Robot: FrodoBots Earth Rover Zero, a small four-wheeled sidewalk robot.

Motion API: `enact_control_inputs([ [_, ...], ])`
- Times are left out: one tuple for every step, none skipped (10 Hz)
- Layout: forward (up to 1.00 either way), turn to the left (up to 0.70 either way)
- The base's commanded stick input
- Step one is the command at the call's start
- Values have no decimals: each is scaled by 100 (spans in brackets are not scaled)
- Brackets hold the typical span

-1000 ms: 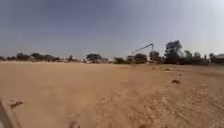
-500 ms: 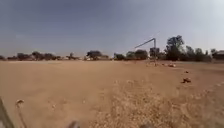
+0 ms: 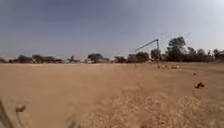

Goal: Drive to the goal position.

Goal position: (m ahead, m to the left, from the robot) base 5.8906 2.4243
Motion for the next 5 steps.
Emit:
enact_control_inputs([
  [100,0],
  [100,0],
  [100,0],
  [100,0],
  [100,0],
])
